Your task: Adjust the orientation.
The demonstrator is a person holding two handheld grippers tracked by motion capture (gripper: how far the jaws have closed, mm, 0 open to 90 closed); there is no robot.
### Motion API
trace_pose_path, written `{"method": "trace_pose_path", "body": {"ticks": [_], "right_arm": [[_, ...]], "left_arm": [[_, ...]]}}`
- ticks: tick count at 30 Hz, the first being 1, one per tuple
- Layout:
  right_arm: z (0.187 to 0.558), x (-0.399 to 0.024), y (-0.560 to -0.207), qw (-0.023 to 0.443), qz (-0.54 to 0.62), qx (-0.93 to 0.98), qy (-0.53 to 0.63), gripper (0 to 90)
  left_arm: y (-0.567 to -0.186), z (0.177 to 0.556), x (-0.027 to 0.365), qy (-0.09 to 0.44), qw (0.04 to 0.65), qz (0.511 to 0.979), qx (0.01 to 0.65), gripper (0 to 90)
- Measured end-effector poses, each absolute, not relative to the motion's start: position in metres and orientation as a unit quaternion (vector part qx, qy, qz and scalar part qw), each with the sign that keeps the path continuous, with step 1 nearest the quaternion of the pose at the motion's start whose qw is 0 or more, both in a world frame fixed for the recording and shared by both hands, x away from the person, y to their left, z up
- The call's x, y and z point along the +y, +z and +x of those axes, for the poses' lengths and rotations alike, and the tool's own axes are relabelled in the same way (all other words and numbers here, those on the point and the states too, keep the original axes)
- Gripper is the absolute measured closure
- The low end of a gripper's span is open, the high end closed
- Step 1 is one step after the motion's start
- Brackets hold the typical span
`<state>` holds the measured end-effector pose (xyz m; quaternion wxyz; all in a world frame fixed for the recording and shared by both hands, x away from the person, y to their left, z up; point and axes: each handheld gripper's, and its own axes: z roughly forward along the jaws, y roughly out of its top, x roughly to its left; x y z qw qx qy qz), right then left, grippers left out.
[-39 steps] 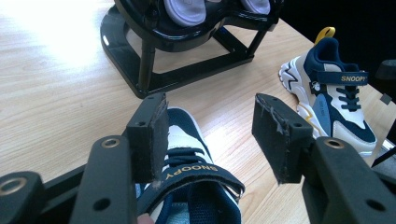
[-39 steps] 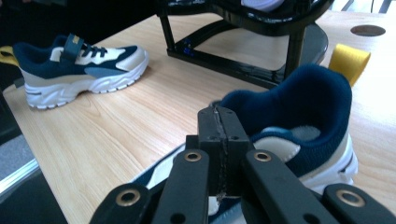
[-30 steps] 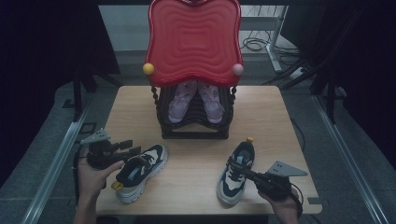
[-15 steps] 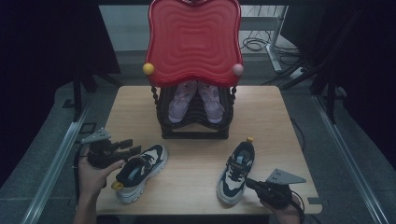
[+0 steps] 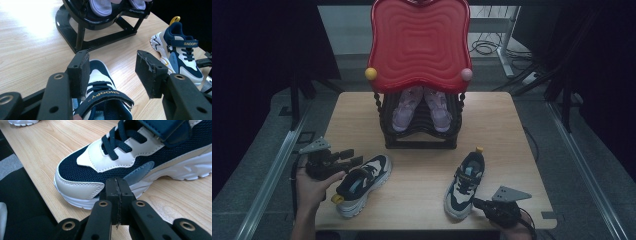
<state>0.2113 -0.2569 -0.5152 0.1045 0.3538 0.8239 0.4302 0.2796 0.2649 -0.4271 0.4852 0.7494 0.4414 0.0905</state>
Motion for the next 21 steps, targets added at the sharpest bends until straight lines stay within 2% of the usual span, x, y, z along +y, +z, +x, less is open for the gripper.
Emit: {"method": "trace_pose_path", "body": {"ticks": [21], "right_arm": [[0.212,-0.243,-0.517,0.112,0.35,0.823,0.433,89.9]], "left_arm": [[-0.425,0.277,0.27,0.096,0.488,0.745,0.444,45.4]]}}
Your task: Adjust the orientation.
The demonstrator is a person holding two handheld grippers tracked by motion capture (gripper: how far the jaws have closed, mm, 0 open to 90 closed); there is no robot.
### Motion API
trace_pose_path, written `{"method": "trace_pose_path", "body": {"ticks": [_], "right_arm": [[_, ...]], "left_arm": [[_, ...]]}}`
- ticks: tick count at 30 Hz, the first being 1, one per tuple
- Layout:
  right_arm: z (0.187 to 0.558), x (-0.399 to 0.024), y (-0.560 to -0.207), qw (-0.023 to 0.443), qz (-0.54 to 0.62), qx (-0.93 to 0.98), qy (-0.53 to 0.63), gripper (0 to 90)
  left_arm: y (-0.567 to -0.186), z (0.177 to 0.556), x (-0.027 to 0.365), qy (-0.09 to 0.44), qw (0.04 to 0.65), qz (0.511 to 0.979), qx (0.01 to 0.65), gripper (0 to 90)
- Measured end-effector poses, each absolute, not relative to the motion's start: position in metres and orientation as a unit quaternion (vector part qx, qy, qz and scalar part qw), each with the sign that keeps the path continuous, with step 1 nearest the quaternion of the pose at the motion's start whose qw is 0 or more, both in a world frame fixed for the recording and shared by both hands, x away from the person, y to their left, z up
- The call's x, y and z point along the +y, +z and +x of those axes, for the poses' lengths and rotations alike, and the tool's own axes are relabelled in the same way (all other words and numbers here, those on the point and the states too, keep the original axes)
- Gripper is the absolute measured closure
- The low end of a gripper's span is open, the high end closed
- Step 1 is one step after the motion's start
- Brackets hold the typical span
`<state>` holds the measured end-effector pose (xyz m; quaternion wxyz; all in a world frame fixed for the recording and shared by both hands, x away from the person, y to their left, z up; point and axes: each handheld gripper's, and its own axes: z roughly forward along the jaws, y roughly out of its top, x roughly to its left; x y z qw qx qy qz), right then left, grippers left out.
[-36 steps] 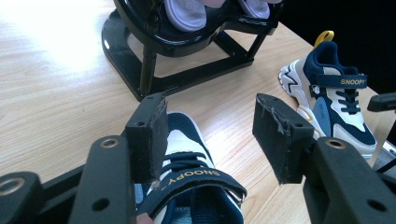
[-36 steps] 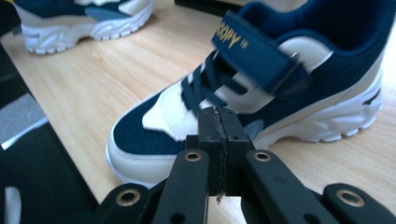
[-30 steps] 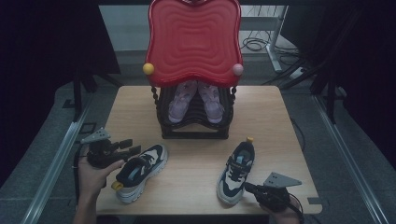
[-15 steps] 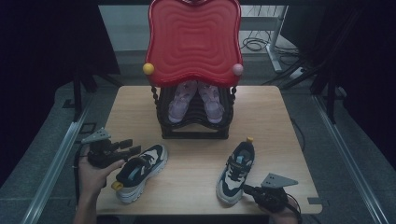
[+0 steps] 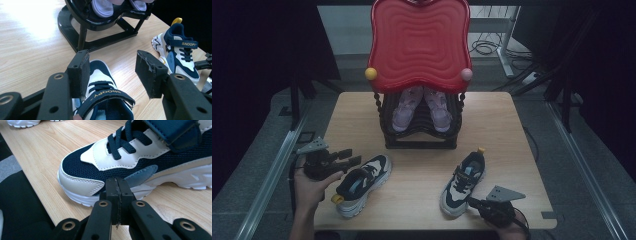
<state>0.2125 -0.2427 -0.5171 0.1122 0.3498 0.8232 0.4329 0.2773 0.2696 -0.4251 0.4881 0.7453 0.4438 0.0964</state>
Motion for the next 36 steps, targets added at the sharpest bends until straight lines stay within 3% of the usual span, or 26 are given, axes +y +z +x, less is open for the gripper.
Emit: {"method": "trace_pose_path", "body": {"ticks": [36], "right_arm": [[0.229,-0.181,-0.521,0.135,0.321,0.835,0.426,90.0]], "left_arm": [[-0.417,0.269,0.266,0.101,0.497,0.749,0.427,45.5]]}}
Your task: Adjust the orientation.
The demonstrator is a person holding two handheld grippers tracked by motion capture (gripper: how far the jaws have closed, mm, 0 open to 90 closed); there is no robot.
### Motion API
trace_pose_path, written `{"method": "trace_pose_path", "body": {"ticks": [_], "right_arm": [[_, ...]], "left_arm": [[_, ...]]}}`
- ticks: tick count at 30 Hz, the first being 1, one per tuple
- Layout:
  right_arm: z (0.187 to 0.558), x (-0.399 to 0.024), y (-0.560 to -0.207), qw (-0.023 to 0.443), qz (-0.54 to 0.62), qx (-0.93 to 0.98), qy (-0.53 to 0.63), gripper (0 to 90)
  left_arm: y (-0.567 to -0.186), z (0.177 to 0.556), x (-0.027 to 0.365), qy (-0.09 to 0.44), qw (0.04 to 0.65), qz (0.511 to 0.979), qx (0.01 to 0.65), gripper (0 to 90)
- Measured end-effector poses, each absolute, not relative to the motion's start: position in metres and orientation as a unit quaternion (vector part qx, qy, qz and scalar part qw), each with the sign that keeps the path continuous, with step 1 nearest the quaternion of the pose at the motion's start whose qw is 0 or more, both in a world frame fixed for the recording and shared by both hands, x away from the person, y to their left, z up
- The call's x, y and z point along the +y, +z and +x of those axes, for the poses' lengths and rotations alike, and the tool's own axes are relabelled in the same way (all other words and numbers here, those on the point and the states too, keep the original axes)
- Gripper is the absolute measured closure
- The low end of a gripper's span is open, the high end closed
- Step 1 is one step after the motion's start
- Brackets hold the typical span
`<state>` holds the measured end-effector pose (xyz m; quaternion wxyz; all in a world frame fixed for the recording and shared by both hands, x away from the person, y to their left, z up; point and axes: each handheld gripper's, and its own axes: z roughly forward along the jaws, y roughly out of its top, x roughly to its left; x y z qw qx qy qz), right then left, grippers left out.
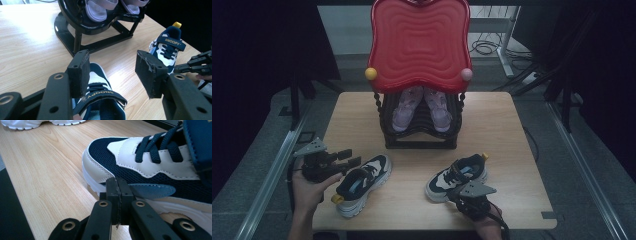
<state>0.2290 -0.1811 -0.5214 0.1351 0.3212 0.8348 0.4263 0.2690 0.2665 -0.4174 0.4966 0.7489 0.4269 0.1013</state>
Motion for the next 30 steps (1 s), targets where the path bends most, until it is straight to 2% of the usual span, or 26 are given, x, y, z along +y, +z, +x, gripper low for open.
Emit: {"method": "trace_pose_path", "body": {"ticks": [12,30], "right_arm": [[0.238,-0.163,-0.521,0.153,0.312,0.835,0.428,90.0],[0.247,-0.147,-0.52,0.154,0.323,0.829,0.43,90.0]], "left_arm": [[-0.42,0.266,0.264,0.103,0.491,0.753,0.426,45.5],[-0.42,0.264,0.268,0.102,0.499,0.747,0.427,45.5]]}}
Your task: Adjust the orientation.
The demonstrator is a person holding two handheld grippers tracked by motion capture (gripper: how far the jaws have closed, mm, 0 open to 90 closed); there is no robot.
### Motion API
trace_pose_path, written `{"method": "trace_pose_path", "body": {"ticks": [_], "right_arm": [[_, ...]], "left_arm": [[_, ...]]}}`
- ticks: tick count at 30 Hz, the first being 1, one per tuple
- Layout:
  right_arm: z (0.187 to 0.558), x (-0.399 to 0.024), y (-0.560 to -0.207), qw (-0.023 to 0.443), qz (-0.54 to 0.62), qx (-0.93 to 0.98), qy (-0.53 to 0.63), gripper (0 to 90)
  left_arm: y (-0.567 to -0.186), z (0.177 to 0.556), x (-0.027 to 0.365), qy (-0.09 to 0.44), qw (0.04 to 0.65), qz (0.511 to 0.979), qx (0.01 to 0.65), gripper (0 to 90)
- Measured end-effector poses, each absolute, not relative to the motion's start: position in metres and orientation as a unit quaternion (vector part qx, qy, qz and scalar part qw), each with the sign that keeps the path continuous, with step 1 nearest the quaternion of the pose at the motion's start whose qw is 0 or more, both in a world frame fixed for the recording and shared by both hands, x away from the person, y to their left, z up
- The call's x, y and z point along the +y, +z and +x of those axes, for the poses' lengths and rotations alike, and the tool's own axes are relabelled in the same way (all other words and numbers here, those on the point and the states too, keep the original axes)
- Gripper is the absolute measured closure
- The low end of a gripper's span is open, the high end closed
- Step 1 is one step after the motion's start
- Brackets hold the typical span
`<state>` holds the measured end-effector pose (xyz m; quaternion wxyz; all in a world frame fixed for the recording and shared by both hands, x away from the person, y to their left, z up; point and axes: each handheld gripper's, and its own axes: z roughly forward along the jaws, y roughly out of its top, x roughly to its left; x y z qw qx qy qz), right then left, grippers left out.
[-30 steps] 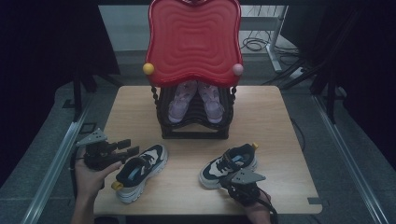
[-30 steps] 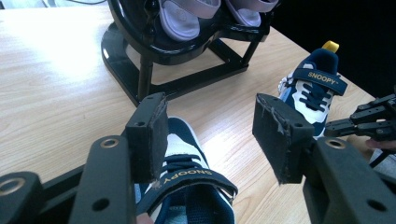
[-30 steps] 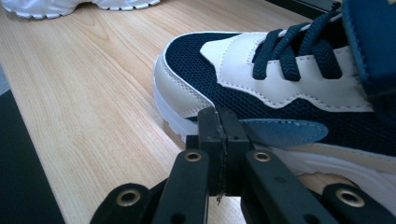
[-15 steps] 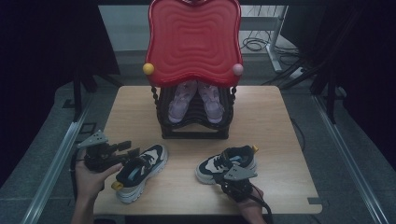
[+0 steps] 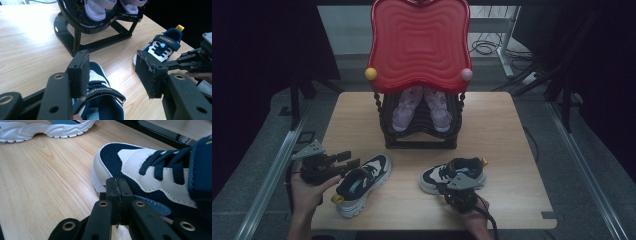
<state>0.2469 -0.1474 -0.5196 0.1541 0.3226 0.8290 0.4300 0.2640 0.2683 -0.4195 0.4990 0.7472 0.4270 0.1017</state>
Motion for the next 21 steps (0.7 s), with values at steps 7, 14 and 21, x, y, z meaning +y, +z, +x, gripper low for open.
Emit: {"method": "trace_pose_path", "body": {"ticks": [7,14,21], "right_arm": [[0.248,-0.143,-0.52,0.152,0.315,0.833,0.429,90.0],[0.244,-0.131,-0.527,0.145,0.298,0.846,0.418,90.0],[0.253,-0.116,-0.528,0.171,0.304,0.844,0.408,89.9]], "left_arm": [[-0.419,0.262,0.268,0.104,0.498,0.747,0.428,45.5],[-0.418,0.26,0.27,0.104,0.5,0.744,0.431,45.3],[-0.421,0.262,0.269,0.101,0.498,0.745,0.433,45.2]]}}
